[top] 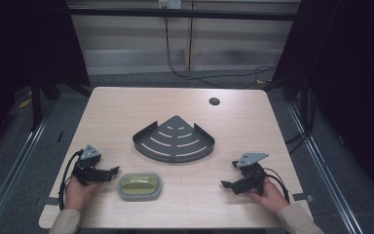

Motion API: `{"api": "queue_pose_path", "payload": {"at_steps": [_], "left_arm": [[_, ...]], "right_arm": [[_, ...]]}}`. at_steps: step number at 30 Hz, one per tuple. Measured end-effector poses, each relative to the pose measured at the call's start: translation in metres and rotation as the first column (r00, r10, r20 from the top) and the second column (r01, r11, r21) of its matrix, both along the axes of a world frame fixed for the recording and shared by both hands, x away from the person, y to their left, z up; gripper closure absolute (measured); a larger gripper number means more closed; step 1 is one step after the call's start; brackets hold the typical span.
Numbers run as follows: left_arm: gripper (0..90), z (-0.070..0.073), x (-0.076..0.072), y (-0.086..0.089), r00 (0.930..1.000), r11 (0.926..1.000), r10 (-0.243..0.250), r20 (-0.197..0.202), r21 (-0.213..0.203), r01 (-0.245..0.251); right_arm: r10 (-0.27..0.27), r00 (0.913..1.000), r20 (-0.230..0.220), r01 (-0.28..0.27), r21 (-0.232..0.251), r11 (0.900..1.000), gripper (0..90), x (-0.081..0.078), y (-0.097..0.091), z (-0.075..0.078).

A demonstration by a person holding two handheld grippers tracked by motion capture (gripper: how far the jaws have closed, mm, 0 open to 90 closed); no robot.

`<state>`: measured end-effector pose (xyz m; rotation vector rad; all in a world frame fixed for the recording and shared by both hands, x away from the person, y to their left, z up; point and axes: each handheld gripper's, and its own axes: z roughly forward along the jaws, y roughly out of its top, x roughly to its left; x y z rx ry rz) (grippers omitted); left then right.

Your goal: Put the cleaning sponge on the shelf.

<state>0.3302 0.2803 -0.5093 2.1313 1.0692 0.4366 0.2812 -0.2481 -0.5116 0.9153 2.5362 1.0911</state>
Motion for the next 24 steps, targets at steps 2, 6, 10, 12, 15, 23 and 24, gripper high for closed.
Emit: {"api": "queue_pose_path", "payload": {"at_steps": [2, 6, 10, 12, 15, 23, 24], "left_arm": [[10.8, 0.0, 0.0, 0.0, 1.0, 1.0, 0.0, 0.0, 0.0, 0.0], [10.8, 0.001, 0.001, 0.0, 1.0, 1.0, 0.0, -0.009, 0.003, 0.0], [16.1, 0.009, 0.004, -0.003, 0.997, 0.9983, -0.004, -0.077, 0.057, 0.008], [17.2, 0.013, 0.006, -0.005, 0.9938, 0.9968, -0.015, -0.11, 0.077, 0.024], [21.0, 0.019, 0.007, -0.008, 0.9872, 0.9936, -0.046, -0.153, 0.095, 0.061], [22.0, 0.04, 0.008, -0.016, 0.9599, 0.9721, -0.135, -0.246, 0.155, 0.176], [21.4, 0.042, 0.008, -0.017, 0.9569, 0.9686, -0.142, -0.253, 0.164, 0.187]], "right_arm": [[0.0, 1.0, 0.0, 0.0, 0.0, 1.0, 10.3, 0.0, 0.0, 0.0], [0.001, 1.0, 0.0, -0.001, 0.001, 1.0, 10.3, 0.0, 0.0, 0.0], [0.002, 1.0, -0.001, -0.002, 0.001, 1.0, 10.3, 0.0, 0.0, 0.0], [-0.001, 1.0, 0.0, 0.001, 0.0, 1.0, 10.2, 0.0, 0.0, 0.0], [-0.001, 1.0, 0.0, 0.001, 0.0, 1.0, 10.2, 0.0, 0.0, 0.0], [0.001, 1.0, 0.001, -0.001, -0.001, 1.0, 10.3, 0.0, 0.0, 0.0], [0.001, 1.0, 0.0, -0.001, -0.001, 1.0, 10.3, 0.0, 0.0, 0.0]]}}
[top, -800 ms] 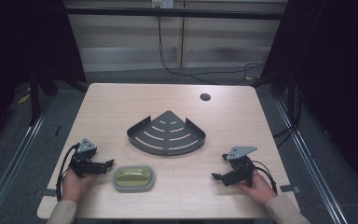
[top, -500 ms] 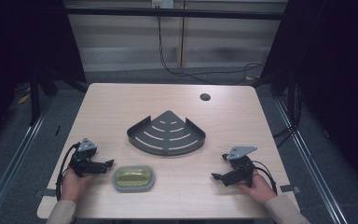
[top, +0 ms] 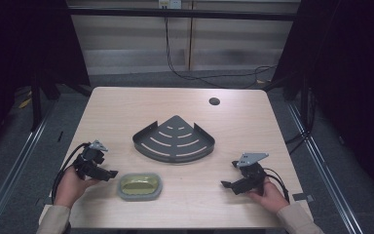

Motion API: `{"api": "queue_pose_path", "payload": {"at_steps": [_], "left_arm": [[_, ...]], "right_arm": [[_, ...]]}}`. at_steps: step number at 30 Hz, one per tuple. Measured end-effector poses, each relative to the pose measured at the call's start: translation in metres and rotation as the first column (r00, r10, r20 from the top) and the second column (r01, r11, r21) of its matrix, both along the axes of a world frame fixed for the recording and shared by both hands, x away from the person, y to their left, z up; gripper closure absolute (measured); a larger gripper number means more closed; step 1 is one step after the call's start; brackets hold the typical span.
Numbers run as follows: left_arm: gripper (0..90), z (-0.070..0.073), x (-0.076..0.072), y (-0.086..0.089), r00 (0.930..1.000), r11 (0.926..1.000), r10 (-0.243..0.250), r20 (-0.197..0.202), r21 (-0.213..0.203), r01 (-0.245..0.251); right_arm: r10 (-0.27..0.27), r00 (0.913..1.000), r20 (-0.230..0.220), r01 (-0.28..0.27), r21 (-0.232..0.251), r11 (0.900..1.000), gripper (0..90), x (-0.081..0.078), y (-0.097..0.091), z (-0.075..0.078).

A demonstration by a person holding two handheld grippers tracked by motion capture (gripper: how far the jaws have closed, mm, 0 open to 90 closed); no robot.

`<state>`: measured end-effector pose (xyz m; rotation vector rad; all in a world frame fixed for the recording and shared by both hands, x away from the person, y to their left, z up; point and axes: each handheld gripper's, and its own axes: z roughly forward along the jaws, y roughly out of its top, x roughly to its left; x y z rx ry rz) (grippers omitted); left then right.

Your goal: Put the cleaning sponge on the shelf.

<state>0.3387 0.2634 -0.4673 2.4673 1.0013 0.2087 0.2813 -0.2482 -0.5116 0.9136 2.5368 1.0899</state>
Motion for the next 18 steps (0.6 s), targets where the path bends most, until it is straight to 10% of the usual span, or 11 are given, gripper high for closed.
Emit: {"api": "queue_pose_path", "payload": {"at_steps": [11, 18], "left_arm": [[22.0, 0.032, -0.002, -0.016, 0.9947, 0.9942, -0.089, -0.052, 0.056, 0.092], [23.2, 0.045, -0.003, -0.037, 0.9751, 0.9731, -0.194, -0.108, 0.105, 0.205]], "right_arm": [[-0.001, 1.0, 0.0, 0.001, 0.0, 1.0, 10.3, 0.0, 0.0, 0.0], [-0.002, 1.0, 0.0, 0.002, 0.001, 1.0, 10.2, 0.0, 0.0, 0.0]]}}
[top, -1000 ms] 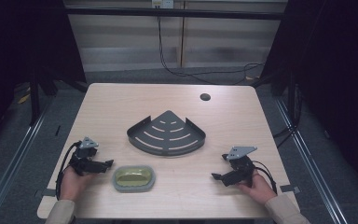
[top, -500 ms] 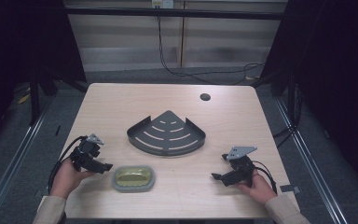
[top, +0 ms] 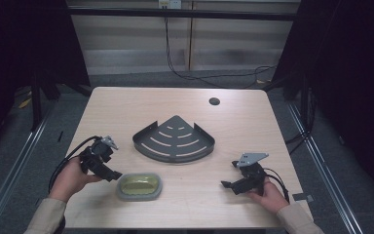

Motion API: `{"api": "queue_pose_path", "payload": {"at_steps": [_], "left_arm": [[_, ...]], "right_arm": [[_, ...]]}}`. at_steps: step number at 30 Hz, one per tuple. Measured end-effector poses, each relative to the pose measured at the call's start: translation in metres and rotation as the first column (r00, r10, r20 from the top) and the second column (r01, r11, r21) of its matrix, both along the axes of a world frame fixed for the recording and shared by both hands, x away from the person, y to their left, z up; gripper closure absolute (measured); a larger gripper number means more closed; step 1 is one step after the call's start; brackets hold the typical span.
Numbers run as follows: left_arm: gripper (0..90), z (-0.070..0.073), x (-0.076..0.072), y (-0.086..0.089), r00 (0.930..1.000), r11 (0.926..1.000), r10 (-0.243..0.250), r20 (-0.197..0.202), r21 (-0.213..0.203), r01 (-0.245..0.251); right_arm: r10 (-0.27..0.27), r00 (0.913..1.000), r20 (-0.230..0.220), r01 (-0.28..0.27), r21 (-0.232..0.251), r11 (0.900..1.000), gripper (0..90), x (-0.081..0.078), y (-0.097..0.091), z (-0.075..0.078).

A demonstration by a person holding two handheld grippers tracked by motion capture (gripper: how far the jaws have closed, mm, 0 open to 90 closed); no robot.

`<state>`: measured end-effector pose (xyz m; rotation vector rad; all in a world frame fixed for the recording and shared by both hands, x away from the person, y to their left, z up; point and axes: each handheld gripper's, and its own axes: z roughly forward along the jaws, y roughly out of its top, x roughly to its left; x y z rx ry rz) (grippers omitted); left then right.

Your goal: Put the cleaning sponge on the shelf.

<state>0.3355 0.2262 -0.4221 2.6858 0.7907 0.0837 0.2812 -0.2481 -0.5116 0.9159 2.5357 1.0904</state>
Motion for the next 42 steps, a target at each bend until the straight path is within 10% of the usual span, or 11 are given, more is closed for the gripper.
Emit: {"api": "queue_pose_path", "payload": {"at_steps": [17, 42], "left_arm": [[26.2, 0.019, -0.005, -0.031, 0.9893, 0.9904, -0.127, -0.072, 0.046, 0.13], [41.5, 0.01, -0.009, -0.081, 0.9384, 0.9443, -0.301, -0.169, 0.083, 0.318]], "right_arm": [[0.001, 1.0, 0.001, -0.001, 0.0, 1.0, 10.3, 0.0, 0.0, 0.0], [0.002, 1.0, 0.0, -0.002, 0.0, 1.0, 10.3, 0.0, 0.0, 0.0]]}}
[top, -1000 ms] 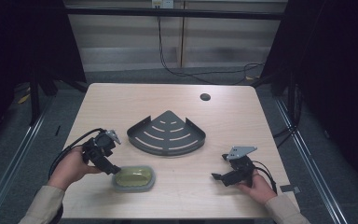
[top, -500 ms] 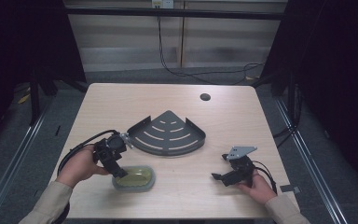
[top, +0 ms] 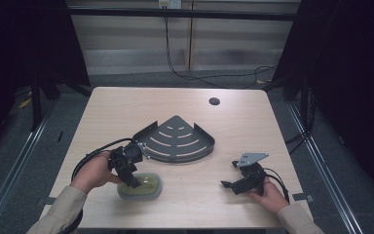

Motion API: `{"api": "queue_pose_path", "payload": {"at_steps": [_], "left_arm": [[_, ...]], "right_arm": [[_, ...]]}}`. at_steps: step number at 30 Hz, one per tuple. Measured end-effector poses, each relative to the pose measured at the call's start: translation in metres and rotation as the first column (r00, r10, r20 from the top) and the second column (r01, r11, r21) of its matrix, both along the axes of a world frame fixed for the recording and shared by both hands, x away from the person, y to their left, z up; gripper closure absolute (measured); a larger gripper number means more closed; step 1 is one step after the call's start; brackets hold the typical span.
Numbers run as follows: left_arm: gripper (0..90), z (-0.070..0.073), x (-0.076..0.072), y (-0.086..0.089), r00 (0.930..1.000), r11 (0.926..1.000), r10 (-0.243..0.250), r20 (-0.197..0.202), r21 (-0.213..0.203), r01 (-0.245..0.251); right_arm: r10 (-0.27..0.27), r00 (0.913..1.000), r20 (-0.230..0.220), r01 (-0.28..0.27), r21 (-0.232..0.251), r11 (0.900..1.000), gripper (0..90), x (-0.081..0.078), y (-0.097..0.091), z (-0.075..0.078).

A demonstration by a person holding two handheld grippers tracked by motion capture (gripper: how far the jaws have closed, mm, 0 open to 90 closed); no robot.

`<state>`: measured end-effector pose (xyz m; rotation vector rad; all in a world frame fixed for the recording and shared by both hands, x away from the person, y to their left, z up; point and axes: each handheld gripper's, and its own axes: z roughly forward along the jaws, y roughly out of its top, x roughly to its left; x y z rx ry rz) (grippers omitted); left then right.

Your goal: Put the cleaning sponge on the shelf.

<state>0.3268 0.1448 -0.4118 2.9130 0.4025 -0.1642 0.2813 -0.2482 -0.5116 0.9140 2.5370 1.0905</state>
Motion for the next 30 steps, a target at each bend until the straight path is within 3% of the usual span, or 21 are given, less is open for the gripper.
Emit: {"api": "queue_pose_path", "payload": {"at_steps": [10, 15, 30], "left_arm": [[55.3, -0.007, 0.001, -0.008, 0.9977, 0.9984, -0.055, -0.038, 0.006, 0.056], [71.4, -0.007, 0.002, -0.01, 0.9948, 0.9961, -0.088, -0.052, -0.011, 0.087], [71.8, 0.015, 0.006, -0.002, 0.9987, 0.9992, -0.028, -0.043, -0.028, 0.027]], "right_arm": [[0.0, 1.0, 0.0, 0.0, 0.0, 1.0, 10.3, 0.0, 0.0, 0.0], [0.001, 1.0, 0.0, -0.001, 0.0, 1.0, 10.3, 0.0, 0.0, 0.0], [0.001, 1.0, 0.0, -0.001, 0.0, 1.0, 10.3, 0.0, 0.0, 0.0]]}}
